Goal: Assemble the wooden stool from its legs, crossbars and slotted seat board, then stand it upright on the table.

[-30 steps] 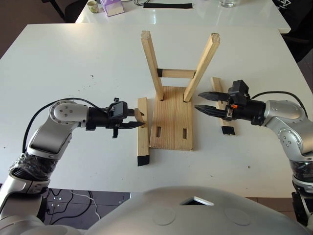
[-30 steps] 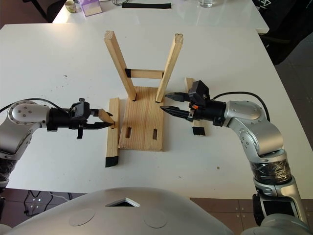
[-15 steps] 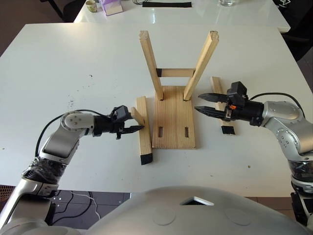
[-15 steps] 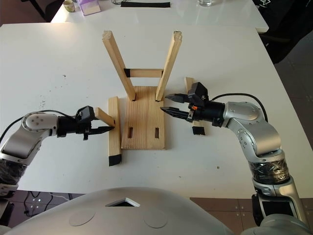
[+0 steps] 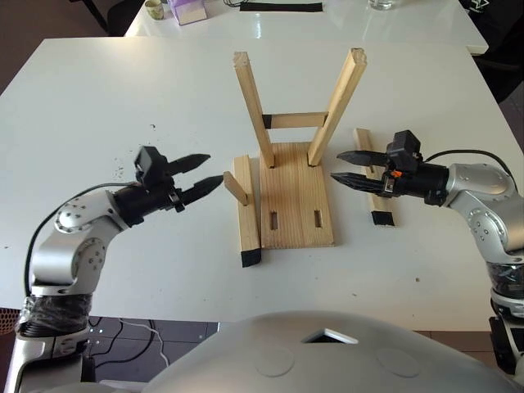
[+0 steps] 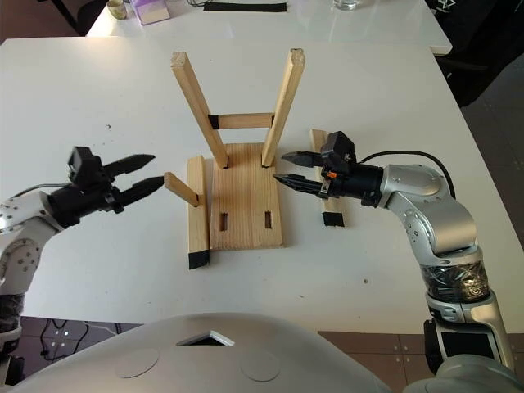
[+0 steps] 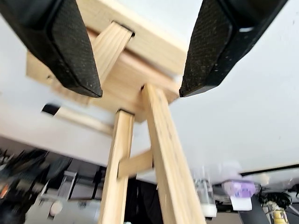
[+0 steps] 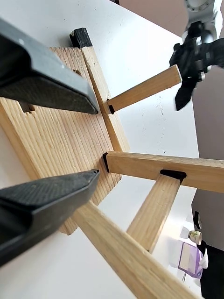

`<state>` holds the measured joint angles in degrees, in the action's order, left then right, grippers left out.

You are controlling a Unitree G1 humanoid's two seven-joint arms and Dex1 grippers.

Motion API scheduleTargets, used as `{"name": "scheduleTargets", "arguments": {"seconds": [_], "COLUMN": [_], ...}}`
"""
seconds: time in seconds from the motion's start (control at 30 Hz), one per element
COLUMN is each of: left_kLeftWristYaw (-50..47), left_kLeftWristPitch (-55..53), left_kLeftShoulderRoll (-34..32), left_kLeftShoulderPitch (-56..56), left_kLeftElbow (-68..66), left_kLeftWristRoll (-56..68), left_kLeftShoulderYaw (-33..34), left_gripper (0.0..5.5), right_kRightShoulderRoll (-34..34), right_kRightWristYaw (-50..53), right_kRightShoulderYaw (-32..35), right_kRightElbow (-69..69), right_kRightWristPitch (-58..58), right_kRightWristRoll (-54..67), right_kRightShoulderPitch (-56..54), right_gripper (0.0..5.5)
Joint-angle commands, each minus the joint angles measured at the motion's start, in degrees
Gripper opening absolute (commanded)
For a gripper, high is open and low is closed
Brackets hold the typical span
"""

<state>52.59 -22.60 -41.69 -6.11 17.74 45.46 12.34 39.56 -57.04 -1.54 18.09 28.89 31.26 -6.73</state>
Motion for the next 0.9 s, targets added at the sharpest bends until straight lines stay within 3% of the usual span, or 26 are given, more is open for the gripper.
{"name": "scheduleTargets", "arguments": {"seconds": [0.03,0.23,0.4,0.53,0.67,0.73,0.9], "left_kLeftWristYaw": [-3.1,-16.6,-22.0,-20.1,-12.4,-10.6,-11.4], "left_kLeftWristPitch": [-6.9,-10.5,-11.6,-12.7,-6.7,-3.8,-3.7], "left_kLeftShoulderRoll": [0.9,4.9,6.1,6.1,5.6,7.1,9.4], "left_kLeftShoulderPitch": [3.8,13.8,20.3,18.5,9.1,6.5,10.6], "left_kLeftElbow": [4.9,7.9,10.2,10.2,2.5,-0.6,0.3], "left_kLeftWristRoll": [14.4,25.4,27.5,22.4,1.9,-3.8,0.4], "left_kLeftShoulderYaw": [6.3,7.6,6.0,0.7,-15.2,-19.4,-14.1], "left_gripper": [3.07,3.07,3.07,3.07,3.07,3.07,3.07], "right_kRightShoulderRoll": [0.2,0.3,0.2,-0.1,-0.8,-1.0,-0.8], "right_kRightWristYaw": [0.3,-0.3,-0.5,-0.2,0.7,0.9,0.7], "right_kRightShoulderYaw": [0.7,0.1,0.0,-0.2,-0.8,-1.4,-0.9], "right_kRightElbow": [0.1,-0.3,-0.4,0.0,-0.2,-0.9,-0.9], "right_kRightWristPitch": [0.7,0.8,0.9,0.8,0.0,-0.5,-0.1], "right_kRightWristRoll": [0.3,0.2,0.2,0.1,-1.0,-1.8,-1.5], "right_kRightShoulderPitch": [-1.1,-2.3,-2.9,-2.4,-1.0,-1.0,-1.4], "right_gripper": [2.18,2.18,2.18,2.18,2.18,2.18,2.18]}}
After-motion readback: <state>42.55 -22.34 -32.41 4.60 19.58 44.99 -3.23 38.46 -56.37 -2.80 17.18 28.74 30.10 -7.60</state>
